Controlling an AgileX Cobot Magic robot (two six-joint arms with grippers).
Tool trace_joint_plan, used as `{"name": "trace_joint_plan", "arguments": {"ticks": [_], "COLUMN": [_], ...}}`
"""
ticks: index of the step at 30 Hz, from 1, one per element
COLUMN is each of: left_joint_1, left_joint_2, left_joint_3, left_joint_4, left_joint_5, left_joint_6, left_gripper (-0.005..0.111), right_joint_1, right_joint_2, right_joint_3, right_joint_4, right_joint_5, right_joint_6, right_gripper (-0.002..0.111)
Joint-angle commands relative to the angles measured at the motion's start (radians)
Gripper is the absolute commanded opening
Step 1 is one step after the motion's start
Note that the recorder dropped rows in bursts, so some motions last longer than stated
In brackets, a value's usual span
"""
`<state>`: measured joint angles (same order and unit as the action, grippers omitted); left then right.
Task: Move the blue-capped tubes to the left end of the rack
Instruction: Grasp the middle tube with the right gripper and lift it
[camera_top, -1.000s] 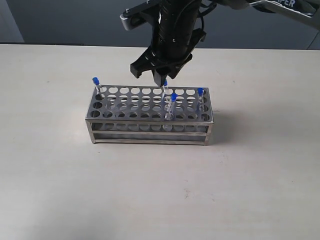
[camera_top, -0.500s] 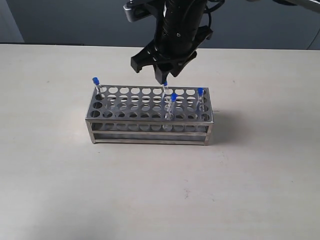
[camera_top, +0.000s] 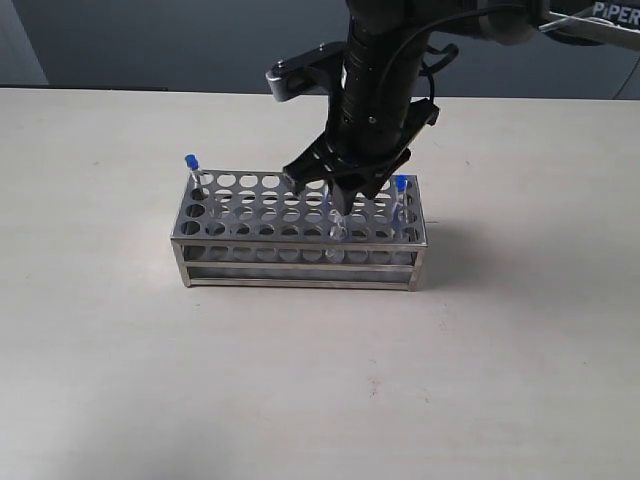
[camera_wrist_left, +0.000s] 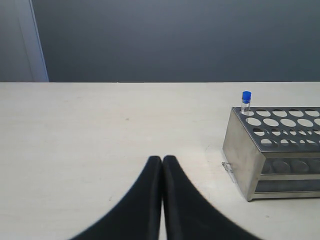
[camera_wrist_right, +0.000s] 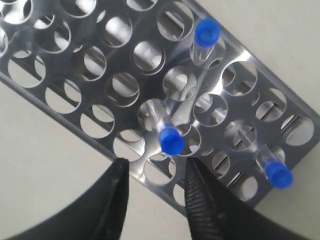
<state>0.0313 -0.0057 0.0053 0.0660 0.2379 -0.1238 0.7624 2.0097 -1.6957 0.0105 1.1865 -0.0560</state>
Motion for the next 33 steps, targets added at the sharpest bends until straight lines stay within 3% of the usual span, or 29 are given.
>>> {"name": "trace_joint_plan", "arguments": {"ticks": [1, 23, 25, 29, 33], "left_joint_1": [-0.006, -0.006, -0.006, -0.006, -0.006], "left_joint_2": [0.006, 0.006, 0.006, 0.006, 0.006], "left_joint_3": [-0.005, -0.005, -0.005, -0.005, -0.005], "left_joint_4": [0.002, 0.002, 0.002, 0.002, 0.002], "left_joint_5": [-0.007, -0.007, -0.007, -0.007, -0.007], "left_joint_6": [0.001, 0.001, 0.001, 0.001, 0.001], "left_gripper": [0.001, 0.001, 0.001, 0.001, 0.001], "right_joint_1": [-0.004, -0.007, -0.007, -0.007, -0.007], "right_joint_2": [-0.01, 0.077, 0.077, 0.077, 0.077], "right_joint_3": [0.006, 0.006, 0.006, 0.006, 0.006], "right_joint_4": [-0.01, -0.046, -0.058, -0.076, -0.08], "right_joint_5": [-0.068, -0.136, -0.138, -0.138, -0.128], "right_joint_6": [-0.01, -0.022, -0.022, -0.022, -0.022], "right_gripper": [0.037, 0.037, 0.032, 0.002, 0.0]}}
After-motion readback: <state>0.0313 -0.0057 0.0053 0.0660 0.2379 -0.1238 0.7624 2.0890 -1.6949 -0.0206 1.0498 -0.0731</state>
